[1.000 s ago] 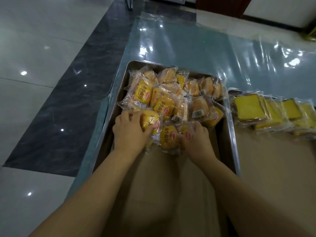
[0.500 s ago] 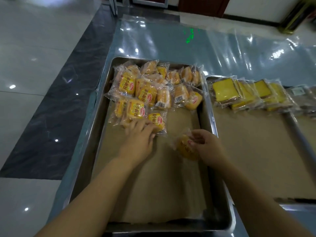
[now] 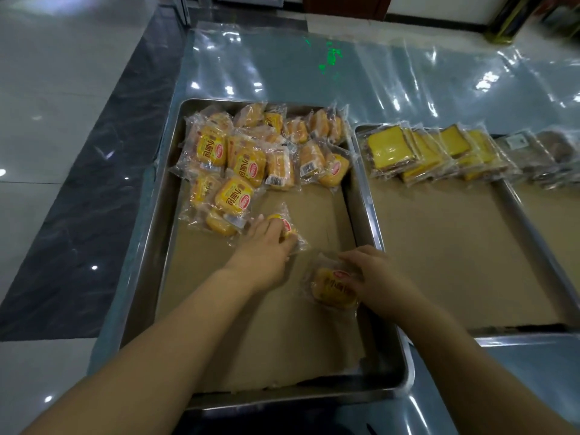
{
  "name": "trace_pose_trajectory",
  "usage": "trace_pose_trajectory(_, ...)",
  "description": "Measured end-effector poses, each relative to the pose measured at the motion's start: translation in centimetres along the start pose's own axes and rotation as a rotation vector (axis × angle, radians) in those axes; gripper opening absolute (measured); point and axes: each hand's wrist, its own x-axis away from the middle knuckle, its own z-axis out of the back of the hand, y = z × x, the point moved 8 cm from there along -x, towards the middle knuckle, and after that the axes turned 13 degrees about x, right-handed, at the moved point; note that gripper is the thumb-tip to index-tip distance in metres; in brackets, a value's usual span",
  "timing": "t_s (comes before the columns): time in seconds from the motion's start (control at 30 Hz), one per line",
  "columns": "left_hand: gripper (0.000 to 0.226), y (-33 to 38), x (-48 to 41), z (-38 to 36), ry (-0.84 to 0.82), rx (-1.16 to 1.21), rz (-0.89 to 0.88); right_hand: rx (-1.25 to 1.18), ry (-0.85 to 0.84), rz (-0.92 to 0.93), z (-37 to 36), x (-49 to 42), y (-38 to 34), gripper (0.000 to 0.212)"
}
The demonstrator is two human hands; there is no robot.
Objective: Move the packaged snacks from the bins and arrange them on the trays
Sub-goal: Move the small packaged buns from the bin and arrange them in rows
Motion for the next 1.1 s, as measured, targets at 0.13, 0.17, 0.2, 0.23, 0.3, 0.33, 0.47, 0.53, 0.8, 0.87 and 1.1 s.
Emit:
trace_pose_trajectory(0.13, 0.048, -0.6, 0.8, 0.0, -0.047, 0.058, 0.012, 0.054, -0.086, 0.051, -1.6, 0.8, -0.9, 0.057)
trace_pose_trajectory(0.17, 0.047, -0.6, 1.0, 0.0, -0.061, 0.060, 0.013, 0.071, -0.100, 0.061, -1.9, 1.0, -1.1, 0.058)
trace_pose_trajectory(0.2, 0.047, -0.6, 1.3, -0.1, -0.075, 0.048, 0.011, 0.075, -0.105, 0.063, -2.0, 1.2, -1.2, 0.059)
trace_pose_trajectory(0.23, 0.047, -0.4, 1.6, -0.1, -0.086, 0.027, 0.008, 0.070, -0.108, 0.062, -2.1, 1.4, -1.3, 0.058)
trace_pose_trajectory(0.3, 0.046, 0.0, 2.2, 0.0, -0.081, -0.015, 0.000, 0.067, -0.122, 0.070, -2.2, 1.8, -1.4, 0.056)
trace_pose_trajectory(0.33, 0.045, 0.3, 2.6, 0.1, -0.067, -0.028, -0.003, 0.076, -0.136, 0.079, -2.3, 2.0, -1.4, 0.055)
trace_pose_trajectory(0.47, 0.047, 0.9, 4.8, 0.2, -0.039, 0.002, 0.013, 0.107, -0.196, 0.110, -2.7, 2.9, -1.3, 0.061)
trace_pose_trajectory(0.53, 0.048, 1.0, 6.0, -0.2, -0.055, 0.089, 0.044, 0.119, -0.192, 0.129, -3.0, 3.5, -1.4, 0.062)
trace_pose_trajectory(0.8, 0.042, 1.5, 10.9, -2.1, -0.036, 0.235, 0.168, 0.229, -0.100, 0.203, -4.0, 5.9, -2.2, 0.058)
trace_pose_trajectory(0.87, 0.048, 2.0, 11.7, -2.5, -0.051, 0.198, 0.206, 0.249, -0.119, 0.234, -4.2, 6.6, -2.1, 0.060)
trace_pose_trajectory(1.1, 0.055, 4.2, 14.1, -3.6, 0.071, 0.238, 0.288, 0.301, -0.072, 0.325, -5.0, 8.8, -2.0, 0.063)
